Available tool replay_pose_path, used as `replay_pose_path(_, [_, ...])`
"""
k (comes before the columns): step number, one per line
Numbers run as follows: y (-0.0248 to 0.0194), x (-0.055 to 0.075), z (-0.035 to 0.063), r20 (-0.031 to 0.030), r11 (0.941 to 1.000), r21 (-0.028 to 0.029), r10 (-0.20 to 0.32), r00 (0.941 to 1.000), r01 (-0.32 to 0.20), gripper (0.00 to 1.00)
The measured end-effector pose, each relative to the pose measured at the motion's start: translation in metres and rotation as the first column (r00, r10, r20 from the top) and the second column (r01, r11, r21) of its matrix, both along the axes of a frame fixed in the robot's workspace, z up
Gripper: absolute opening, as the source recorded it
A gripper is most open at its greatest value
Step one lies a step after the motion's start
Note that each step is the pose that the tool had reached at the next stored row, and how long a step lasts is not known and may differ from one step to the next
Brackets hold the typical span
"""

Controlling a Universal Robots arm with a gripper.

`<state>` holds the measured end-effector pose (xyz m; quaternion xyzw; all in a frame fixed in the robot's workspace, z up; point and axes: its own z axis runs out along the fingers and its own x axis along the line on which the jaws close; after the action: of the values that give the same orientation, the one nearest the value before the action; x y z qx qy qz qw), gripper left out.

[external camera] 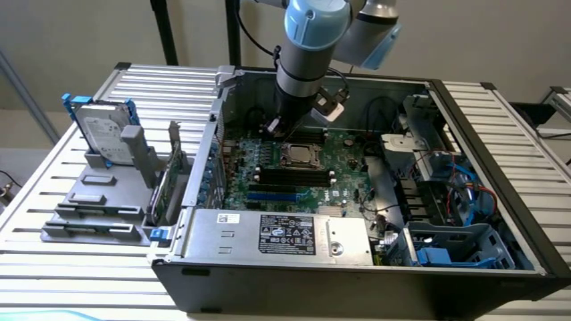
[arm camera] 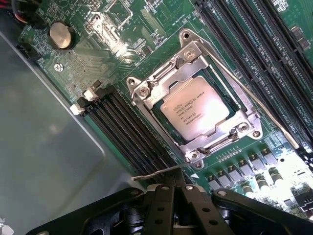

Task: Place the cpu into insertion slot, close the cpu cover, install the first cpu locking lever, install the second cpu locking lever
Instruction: 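Install the first cpu locking lever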

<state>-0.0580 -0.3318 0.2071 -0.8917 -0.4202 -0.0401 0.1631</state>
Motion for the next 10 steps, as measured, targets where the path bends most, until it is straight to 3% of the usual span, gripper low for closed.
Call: replay_pose_path(10, [-0.0015, 0.0001, 0.0000, -0.0012, 1.0000, -0.0059, 0.000, 1.0000, 0.000, 0.11])
